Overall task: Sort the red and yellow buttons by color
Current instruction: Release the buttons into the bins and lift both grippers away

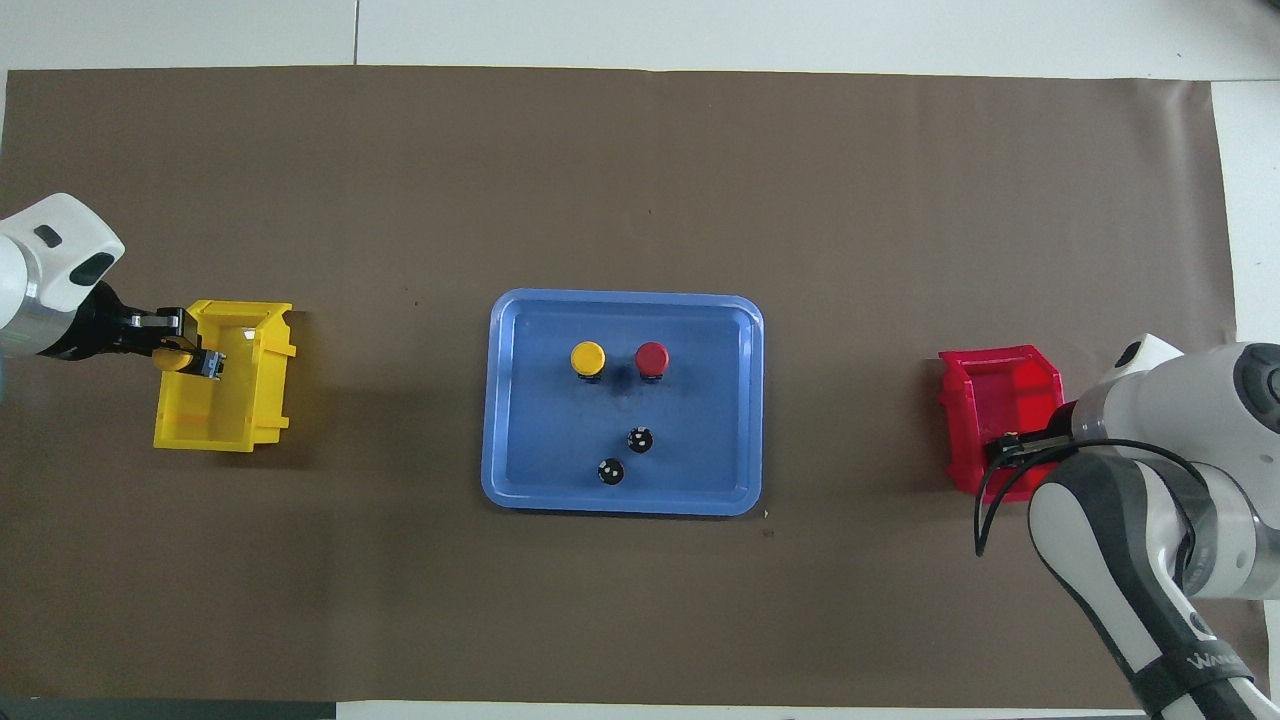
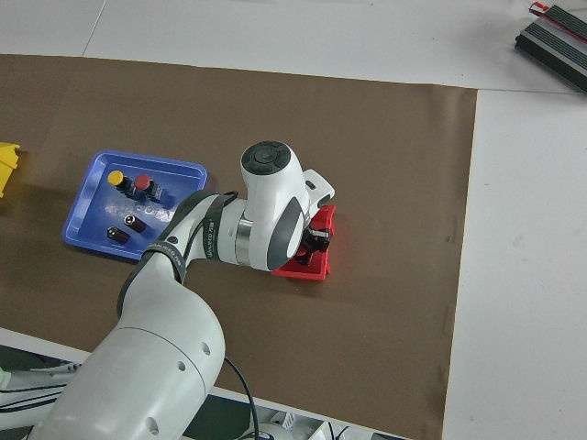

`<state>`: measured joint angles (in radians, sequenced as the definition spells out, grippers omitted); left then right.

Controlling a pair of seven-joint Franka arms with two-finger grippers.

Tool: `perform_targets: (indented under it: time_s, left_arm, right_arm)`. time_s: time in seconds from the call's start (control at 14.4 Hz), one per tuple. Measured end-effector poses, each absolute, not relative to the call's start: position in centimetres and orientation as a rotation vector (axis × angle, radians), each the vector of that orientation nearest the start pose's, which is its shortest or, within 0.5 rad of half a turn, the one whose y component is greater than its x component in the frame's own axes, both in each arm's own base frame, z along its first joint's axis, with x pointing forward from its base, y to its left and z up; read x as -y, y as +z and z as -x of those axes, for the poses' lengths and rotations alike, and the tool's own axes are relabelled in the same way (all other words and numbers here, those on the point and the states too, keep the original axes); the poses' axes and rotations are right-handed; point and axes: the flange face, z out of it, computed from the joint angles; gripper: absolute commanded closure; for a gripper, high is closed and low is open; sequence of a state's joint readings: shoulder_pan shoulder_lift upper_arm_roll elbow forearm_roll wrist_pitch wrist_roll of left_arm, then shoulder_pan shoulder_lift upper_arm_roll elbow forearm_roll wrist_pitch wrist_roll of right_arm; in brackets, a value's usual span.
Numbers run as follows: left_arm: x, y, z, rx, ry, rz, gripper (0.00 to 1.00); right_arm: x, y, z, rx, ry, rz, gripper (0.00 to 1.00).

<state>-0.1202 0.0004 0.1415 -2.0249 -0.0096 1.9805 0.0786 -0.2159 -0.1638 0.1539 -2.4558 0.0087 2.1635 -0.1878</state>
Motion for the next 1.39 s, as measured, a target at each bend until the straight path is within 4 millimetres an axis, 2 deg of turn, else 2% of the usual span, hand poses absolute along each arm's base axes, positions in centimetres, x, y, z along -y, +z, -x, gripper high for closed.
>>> perform_targets:
  time_s: [0.14,0.35,0.62,0.76,0.97,1.18,1.39]
  left_arm:
    - [-1.7,42.7,-53.9,-0.122,0.122,3.151,0.98]
    - [-2.0,39.9,-53.0,-0.141,0.128,3.151,0.98]
    - [-1.9,37.1,-52.0,-0.140,0.104,3.150,0.98]
    - [-1.9,36.4,-51.6,-0.140,0.114,3.150,0.98]
    - [-2.0,36.3,-51.5,-0.138,0.116,3.150,0.97]
    - [-2.0,36.3,-51.3,-0.138,0.119,3.151,0.71]
    - [-2.0,36.3,-51.3,-0.138,0.118,3.151,0.68]
  right_arm:
    - [2.8,34.8,-44.5,0.183,0.208,3.131,0.56]
    - [2.8,34.9,-44.4,0.184,0.206,3.132,0.54]
    - [2.7,35.1,-44.4,0.186,0.200,3.134,0.51]
    - [2.6,35.1,-44.4,0.190,0.200,3.134,0.49]
    - [2.5,35.3,-44.5,0.195,0.206,3.134,0.46]
    - [2.3,37.6,-45.5,0.202,0.215,3.132,0.44]
    - [1.6,41.6,-47.3,0.221,0.170,3.133,0.44]
